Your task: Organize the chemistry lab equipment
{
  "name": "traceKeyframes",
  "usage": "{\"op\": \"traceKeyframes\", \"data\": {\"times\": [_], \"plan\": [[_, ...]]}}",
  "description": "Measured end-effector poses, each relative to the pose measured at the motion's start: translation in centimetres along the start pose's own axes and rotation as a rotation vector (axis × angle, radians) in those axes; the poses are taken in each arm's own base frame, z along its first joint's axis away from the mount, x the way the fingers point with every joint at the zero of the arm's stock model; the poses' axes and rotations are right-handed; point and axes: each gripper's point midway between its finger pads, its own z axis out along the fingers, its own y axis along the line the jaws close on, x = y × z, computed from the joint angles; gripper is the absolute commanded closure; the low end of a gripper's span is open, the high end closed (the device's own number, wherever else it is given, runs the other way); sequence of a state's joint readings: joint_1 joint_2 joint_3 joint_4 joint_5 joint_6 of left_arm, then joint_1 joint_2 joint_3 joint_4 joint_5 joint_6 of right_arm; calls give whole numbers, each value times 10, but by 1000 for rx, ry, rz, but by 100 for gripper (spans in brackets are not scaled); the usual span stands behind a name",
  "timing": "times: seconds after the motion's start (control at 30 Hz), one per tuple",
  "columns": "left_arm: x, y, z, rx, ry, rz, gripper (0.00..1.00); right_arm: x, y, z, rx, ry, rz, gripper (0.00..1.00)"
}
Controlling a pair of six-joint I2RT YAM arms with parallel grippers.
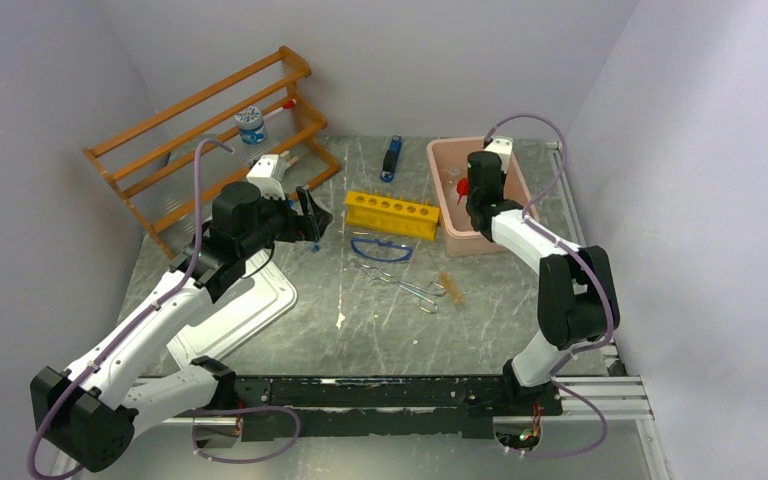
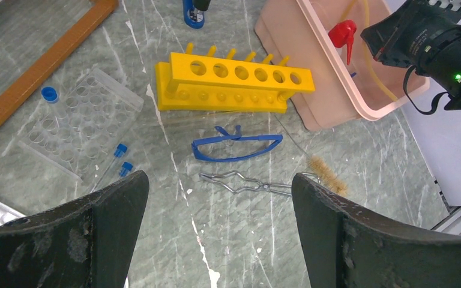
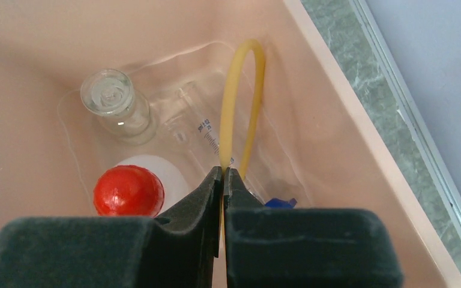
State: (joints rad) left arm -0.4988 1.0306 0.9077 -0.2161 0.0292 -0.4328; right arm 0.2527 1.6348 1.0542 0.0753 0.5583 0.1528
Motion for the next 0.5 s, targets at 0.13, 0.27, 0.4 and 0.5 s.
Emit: {"op": "traceKeyframes", "data": {"times": [0.13, 0.27, 0.4, 0.5], "plan": [[0, 0, 0, 0, 0, 0, 8, -2, 3, 5, -10, -14, 12, 74], [1, 0, 1, -1, 2, 0, 8, -10, 3, 5, -8, -24, 33, 57], [1, 1, 1, -2, 4, -1, 8, -23, -1, -5, -8, -27, 61, 54], [1, 1, 1, -2, 5, -1, 8, -43, -5, -21, -18, -41, 93, 54]]}}
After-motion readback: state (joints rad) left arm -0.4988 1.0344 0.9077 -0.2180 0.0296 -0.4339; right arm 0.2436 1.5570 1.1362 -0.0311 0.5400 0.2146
